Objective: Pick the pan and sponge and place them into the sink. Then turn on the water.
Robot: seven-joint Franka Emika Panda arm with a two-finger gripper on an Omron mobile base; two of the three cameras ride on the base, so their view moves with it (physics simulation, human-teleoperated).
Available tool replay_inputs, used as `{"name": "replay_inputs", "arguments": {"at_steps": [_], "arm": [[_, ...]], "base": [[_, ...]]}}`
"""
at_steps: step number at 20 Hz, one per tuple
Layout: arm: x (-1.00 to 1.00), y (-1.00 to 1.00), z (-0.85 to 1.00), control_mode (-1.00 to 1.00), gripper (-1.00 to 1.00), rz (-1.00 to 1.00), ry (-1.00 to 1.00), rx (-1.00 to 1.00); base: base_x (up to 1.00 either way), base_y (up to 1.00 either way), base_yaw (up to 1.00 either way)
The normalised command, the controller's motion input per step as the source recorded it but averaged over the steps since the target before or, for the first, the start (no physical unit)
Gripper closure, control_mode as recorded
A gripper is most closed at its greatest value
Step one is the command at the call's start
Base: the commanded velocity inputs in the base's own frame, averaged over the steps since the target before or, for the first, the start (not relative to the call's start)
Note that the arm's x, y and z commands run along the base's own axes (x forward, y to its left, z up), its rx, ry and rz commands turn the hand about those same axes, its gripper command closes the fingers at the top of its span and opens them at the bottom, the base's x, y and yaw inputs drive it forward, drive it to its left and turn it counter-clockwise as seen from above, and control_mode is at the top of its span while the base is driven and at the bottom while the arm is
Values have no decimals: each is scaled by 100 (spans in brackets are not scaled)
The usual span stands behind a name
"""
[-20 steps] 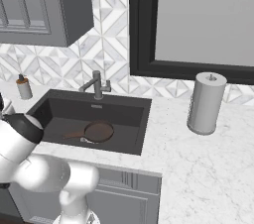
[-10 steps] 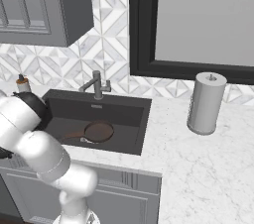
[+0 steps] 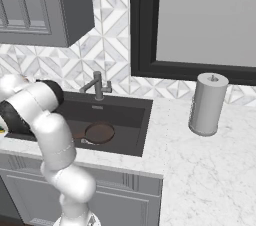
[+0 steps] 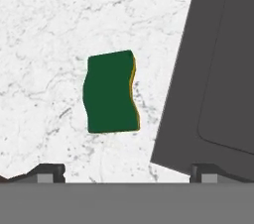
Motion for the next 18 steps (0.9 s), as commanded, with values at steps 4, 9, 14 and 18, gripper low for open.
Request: {"name": "replay_inputs", "arguments": {"at_steps": [4, 9, 14, 18], "arm": [[25, 28, -11, -100, -100, 0, 0, -6], [27, 40, -1, -100, -100, 0, 0, -7], [29, 24, 11, -100, -100, 0, 0, -1], [27, 1, 13, -100, -100, 3, 0, 0]], "base": [[0, 0, 0], [0, 0, 0], [0, 0, 0], [0, 0, 0]]}}
